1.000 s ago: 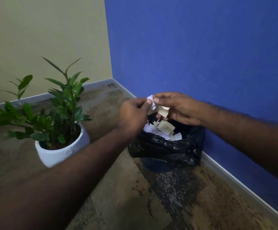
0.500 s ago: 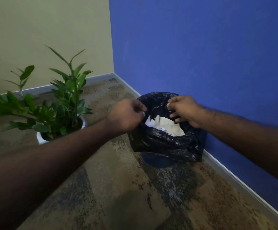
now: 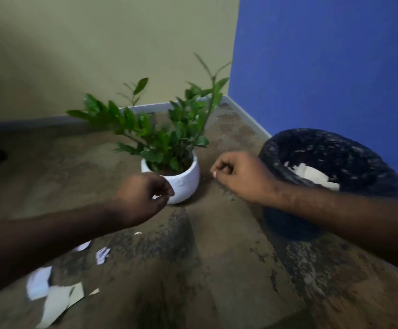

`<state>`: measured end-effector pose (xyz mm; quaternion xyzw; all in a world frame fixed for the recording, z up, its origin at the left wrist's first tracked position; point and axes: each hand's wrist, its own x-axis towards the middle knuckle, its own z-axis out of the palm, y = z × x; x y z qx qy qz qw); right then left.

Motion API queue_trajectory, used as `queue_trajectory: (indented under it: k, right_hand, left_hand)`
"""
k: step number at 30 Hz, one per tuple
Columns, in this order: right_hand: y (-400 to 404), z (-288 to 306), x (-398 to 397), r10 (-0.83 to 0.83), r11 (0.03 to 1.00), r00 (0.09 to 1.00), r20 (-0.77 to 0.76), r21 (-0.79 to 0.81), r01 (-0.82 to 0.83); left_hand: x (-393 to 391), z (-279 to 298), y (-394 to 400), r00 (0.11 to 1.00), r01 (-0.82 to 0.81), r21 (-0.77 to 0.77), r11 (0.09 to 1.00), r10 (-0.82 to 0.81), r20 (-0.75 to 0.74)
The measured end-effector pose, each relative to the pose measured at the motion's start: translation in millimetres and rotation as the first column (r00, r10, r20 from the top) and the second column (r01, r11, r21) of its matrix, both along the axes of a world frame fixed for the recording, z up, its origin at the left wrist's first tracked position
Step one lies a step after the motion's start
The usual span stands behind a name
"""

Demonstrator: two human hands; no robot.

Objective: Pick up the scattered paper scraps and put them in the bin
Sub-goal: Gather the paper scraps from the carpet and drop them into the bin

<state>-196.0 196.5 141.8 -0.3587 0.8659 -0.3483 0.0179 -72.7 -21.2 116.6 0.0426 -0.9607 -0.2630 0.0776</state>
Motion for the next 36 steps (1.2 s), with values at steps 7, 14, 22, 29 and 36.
queue_trajectory:
  k: [7,14,22,29,36]
  right_hand:
    - [-86.3,-59.2,58.2,0.273,0.933,0.961,0.034,0.233,-0.273]
    - [-154.9,-94.0,90.9,0.36,0.843,0.924,0.133,0.379,-0.383]
    - [-191.6,-133.2,123.9,0.417,0.78,0.877,0.236,0.402,-0.479]
    - [-212.0,-159.0,121.8,0.406,0.772,0.872,0.273,0.407,-0.488]
    - [-228.0,-181.1,126.4,0.518,0.71,0.827,0.219,0.429,-0.558]
  left_hand:
    - [66.2,-56.5,-101.9,0.893,0.152,-0.313,0.938,0.005,0.45]
    - [113.2,-89.3,-170.2,0.761,0.034,-0.336,0.941,0.194,0.619]
    - [158.2,-140.7,-191.5,0.552,-0.261,-0.346,0.901,0.433,0.712]
    - [157.6,-158.7,-196.7,0.635,-0.376,-0.2,0.905,0.409,0.656]
    - [129.9,-144.4,-200.9,0.83,-0.423,0.165,0.891,0.308,0.465]
